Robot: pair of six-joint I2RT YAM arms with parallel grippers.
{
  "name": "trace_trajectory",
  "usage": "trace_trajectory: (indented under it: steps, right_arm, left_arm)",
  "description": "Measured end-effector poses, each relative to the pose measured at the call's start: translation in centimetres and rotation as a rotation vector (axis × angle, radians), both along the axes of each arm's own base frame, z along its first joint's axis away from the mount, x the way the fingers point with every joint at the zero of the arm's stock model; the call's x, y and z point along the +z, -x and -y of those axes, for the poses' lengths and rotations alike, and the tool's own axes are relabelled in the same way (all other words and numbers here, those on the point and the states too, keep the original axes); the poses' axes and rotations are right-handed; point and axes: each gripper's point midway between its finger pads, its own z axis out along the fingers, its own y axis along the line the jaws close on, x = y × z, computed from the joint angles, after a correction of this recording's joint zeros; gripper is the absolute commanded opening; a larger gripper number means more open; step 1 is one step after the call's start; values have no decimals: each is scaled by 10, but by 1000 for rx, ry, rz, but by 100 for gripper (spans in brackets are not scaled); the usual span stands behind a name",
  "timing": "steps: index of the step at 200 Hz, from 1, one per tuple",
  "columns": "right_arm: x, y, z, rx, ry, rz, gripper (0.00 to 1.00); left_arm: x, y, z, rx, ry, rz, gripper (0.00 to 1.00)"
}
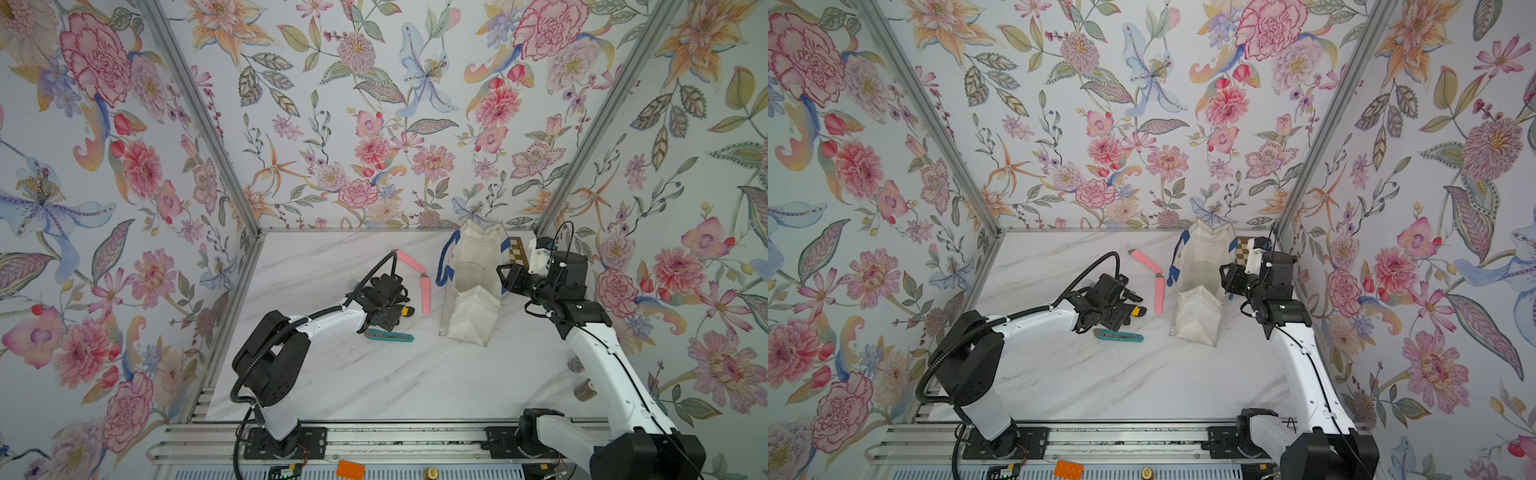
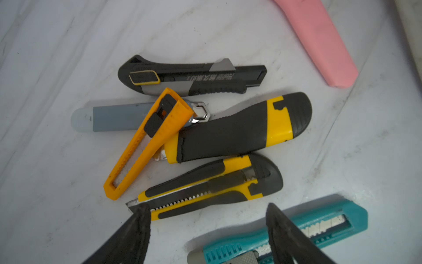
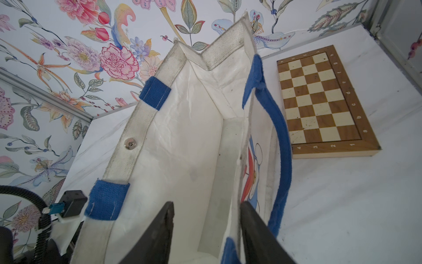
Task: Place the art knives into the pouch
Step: Adjust the utility knife at the center of the board.
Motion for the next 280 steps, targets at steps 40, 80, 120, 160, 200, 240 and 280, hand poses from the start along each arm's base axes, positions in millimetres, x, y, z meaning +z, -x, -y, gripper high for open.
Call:
trace_trajectory:
  steps: [40,80,120,160,200,240,280]
  right_arm:
    - [6,6,-1,0,-15,16,67]
    - [14,10,1,-5,-16,40,71]
    - [18,12,4,-9,-22,54,72]
    - [13,14,5,-7,-28,42,72]
    - [11,14,4,1,-34,36,72]
    - [11,15,5,1,-37,36,73]
    - [12,15,3,6,-47,34,75]
  left_arm:
    - [-25,24,-13,-15,-27,-79,79]
    - [-35,42,-24,-19,-34,-121,79]
    - [-36,45,-25,-24,-29,-127,80]
    - [-35,49,-23,-34,-17,-134,81]
    - [-24,54,-16,-56,34,-133,79]
    - [-21,66,-11,-75,75,-154,78]
    - [-32,80,-17,-74,64,-193,76]
